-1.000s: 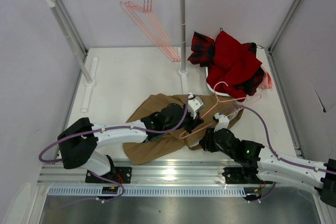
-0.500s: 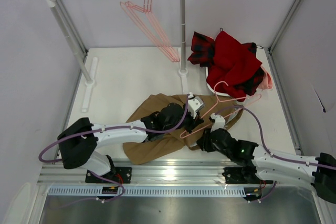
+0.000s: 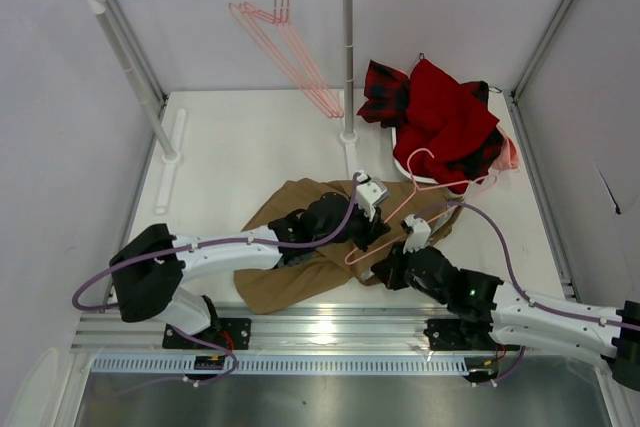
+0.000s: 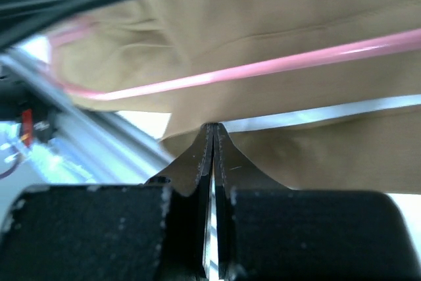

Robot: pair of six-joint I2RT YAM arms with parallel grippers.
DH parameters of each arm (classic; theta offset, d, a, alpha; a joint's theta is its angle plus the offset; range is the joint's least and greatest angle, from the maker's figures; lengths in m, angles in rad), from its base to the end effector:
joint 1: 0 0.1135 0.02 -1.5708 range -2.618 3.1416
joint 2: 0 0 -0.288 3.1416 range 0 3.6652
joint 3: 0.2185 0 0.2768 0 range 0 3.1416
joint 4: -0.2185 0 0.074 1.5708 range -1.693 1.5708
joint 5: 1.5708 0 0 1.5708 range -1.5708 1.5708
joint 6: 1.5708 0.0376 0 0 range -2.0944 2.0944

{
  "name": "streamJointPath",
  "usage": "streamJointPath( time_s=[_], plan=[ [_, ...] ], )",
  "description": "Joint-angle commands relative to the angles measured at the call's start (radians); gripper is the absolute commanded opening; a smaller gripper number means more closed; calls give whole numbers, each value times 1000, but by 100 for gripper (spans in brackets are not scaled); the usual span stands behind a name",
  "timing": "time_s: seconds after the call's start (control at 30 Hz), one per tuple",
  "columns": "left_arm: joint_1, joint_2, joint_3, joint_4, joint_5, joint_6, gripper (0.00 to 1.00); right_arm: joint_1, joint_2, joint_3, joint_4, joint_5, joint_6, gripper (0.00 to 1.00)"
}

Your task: Place the skirt on the hanger

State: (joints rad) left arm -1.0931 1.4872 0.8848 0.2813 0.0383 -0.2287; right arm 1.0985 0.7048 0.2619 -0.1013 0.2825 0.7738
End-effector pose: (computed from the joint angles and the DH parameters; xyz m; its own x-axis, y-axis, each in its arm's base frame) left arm 0.1635 -0.3190 0.2616 -0.3463 0.1761 -0.9214 0.8477 0.4795 -0.2269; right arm 0.0843 0.1419 0.1815 -0.6903 0.1240 -0.7128 -0.3695 0.7866 0.4947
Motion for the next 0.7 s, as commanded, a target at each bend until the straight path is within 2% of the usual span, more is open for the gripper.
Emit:
streamJointPath(
  time_s=[0.0,0.13,0.27,0.4,0.47,0.53,0.6,0.67],
  plan=[
    [9,1,46,52,14,-52,1,46,-70,28,21,26,-19,0],
    [9,7,54,52,12,-73,0,113,-119,34,54,53,-94,0],
    [9,16,69,41,6,-92,0,175,-78,63,58,70,-151,0],
    [9,18,75,47,14,-101,0,241,-25,120,6,171,-159,0],
    [7,16,72,48,9,-101,0,259,-13,163,-111,227,-119,0],
    [9,16,71,47,9,-95,0,255,-21,177,-265,323,16,0],
    [7,19,72,42,2,-87,0,245,-59,171,-372,348,127,0],
    [9,21,69,36,-5,-80,0,222,-97,151,-396,340,171,4]
  ],
)
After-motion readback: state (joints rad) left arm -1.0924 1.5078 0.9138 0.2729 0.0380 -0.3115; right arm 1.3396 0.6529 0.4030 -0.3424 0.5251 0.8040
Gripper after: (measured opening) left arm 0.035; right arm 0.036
